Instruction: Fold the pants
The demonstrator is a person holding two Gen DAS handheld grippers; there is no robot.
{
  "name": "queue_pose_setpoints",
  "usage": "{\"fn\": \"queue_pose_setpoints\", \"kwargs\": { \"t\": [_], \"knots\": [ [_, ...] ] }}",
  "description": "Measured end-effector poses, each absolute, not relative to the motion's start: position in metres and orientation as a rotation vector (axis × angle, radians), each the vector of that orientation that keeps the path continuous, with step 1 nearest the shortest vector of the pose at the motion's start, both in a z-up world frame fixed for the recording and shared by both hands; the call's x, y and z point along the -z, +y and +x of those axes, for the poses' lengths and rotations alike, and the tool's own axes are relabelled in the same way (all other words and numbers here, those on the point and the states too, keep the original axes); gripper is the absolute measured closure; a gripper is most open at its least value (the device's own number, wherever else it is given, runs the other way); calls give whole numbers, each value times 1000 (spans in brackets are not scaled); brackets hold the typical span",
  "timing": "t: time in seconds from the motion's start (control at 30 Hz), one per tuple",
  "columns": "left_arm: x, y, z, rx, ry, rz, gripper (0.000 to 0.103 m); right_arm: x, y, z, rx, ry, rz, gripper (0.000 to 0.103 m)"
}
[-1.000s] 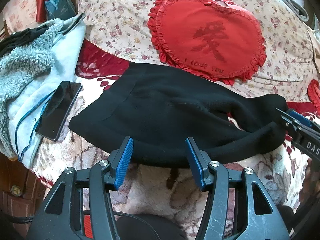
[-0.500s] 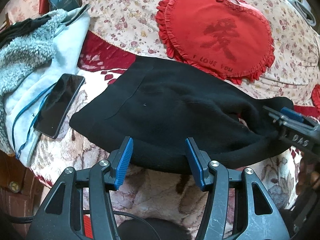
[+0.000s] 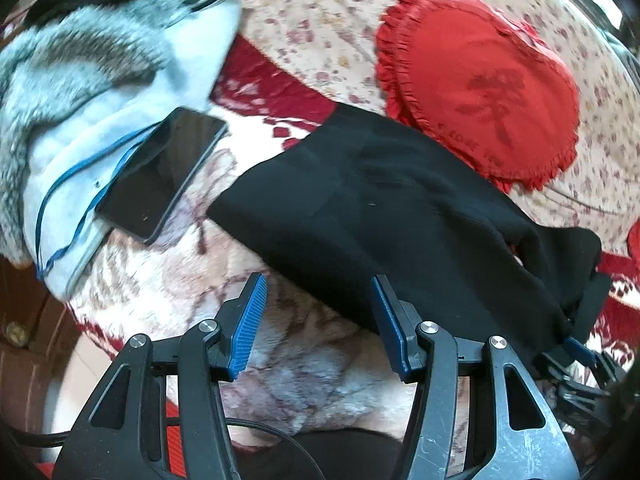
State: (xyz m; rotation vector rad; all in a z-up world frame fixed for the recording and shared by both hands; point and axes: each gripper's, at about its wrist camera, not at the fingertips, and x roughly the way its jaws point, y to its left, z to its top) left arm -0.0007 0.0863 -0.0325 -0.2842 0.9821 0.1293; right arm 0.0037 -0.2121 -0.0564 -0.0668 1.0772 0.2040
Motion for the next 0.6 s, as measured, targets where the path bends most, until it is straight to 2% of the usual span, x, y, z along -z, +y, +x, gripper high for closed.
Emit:
{"fn": "queue_pose_setpoints", "kwargs": {
  "t": [0.23,0.47,0.53,0.6],
  "knots": [
    [46,106,5,-133,1012,-421,49,28,-266,-4,-74,999,26,27],
    [47,106,19,-113,1005,-459,49,29,-353,-7,89,993,305,27],
    [49,106,23,-112,1007,-475,44,33,-373,-11,114,995,365,27],
    [50,107,27,-110,1008,-493,43,38,-389,-14,125,984,452,27]
  ]
}}
